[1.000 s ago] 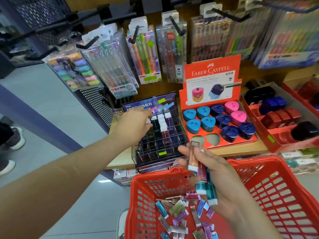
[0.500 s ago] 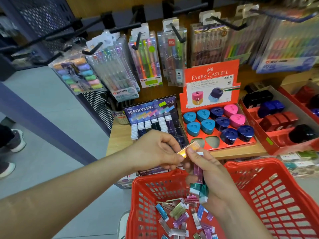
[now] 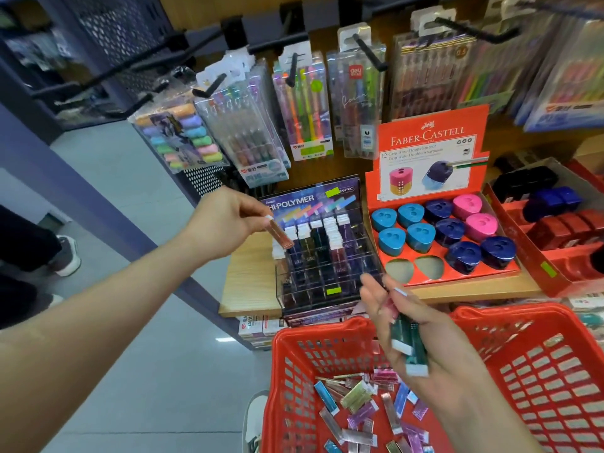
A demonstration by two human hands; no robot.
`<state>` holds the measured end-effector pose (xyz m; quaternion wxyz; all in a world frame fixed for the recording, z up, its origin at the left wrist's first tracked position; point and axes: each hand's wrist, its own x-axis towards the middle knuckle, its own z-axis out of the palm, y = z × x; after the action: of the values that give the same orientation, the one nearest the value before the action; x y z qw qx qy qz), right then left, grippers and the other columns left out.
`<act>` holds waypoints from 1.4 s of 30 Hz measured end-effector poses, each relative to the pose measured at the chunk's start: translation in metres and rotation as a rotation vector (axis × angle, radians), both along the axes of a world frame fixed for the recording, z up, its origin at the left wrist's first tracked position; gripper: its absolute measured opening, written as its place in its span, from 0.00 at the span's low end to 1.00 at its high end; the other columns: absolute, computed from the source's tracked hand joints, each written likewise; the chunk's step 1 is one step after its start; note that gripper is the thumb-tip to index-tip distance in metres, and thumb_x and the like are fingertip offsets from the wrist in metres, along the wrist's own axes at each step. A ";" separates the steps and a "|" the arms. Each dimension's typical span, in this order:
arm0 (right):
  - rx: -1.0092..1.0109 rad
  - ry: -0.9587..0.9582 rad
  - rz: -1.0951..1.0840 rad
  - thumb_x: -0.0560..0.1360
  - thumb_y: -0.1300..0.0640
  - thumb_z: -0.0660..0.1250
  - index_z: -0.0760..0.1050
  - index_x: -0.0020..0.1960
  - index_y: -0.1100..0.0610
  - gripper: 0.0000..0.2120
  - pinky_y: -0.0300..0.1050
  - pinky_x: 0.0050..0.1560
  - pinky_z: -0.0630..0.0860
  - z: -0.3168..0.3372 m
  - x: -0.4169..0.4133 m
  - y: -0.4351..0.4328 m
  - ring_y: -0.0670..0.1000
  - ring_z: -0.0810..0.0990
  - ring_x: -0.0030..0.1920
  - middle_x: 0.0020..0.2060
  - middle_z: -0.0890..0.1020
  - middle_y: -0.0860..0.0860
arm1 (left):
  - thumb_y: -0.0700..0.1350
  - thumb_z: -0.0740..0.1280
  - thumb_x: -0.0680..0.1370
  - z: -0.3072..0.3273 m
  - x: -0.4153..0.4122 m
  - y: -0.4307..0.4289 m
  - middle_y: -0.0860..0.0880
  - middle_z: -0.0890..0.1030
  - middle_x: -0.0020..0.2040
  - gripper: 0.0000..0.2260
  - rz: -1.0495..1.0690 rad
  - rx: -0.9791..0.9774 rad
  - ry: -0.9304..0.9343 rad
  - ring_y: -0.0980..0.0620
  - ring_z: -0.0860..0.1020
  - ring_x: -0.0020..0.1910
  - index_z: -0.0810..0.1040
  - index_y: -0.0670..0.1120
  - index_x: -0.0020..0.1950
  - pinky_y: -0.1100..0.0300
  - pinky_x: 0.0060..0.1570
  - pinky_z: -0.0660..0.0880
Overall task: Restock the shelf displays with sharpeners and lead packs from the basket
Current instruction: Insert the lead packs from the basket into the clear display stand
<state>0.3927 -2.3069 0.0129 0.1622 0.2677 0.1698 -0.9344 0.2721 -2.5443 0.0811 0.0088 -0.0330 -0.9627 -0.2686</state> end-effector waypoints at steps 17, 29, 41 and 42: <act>0.226 0.062 0.139 0.78 0.65 0.59 0.72 0.68 0.61 0.18 0.32 0.15 0.63 -0.014 0.008 0.001 0.47 0.79 0.27 0.39 0.83 0.58 | 0.45 0.71 0.76 -0.025 -0.008 0.014 0.51 0.84 0.47 0.07 -0.061 -0.139 0.080 0.56 0.79 0.45 0.84 0.46 0.52 0.63 0.50 0.74; 0.369 0.132 0.193 0.70 0.60 0.68 0.80 0.54 0.56 0.13 0.32 0.14 0.61 -0.017 0.009 0.002 0.48 0.78 0.29 0.36 0.78 0.55 | 0.41 0.74 0.73 -0.002 -0.007 0.003 0.54 0.83 0.38 0.03 -0.083 0.093 -0.018 0.60 0.80 0.37 0.84 0.48 0.44 0.68 0.42 0.75; 0.451 0.130 0.221 0.68 0.58 0.69 0.79 0.44 0.58 0.05 0.31 0.17 0.59 -0.019 0.012 -0.008 0.42 0.71 0.26 0.33 0.77 0.53 | 0.48 0.70 0.76 -0.035 0.009 -0.010 0.51 0.84 0.44 0.08 -0.370 -0.383 0.093 0.53 0.80 0.43 0.83 0.45 0.50 0.56 0.48 0.77; 0.448 0.124 0.215 0.69 0.58 0.70 0.78 0.43 0.57 0.04 0.31 0.17 0.60 -0.020 0.011 -0.009 0.42 0.71 0.26 0.32 0.76 0.53 | 0.48 0.69 0.76 -0.038 0.010 -0.010 0.50 0.84 0.44 0.08 -0.388 -0.417 0.111 0.51 0.80 0.43 0.83 0.45 0.51 0.56 0.47 0.77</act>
<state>0.4041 -2.3156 -0.0068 0.1865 0.2196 0.4099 -0.8655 0.2818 -2.5542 0.0433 0.0031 -0.2325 -0.9708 -0.0593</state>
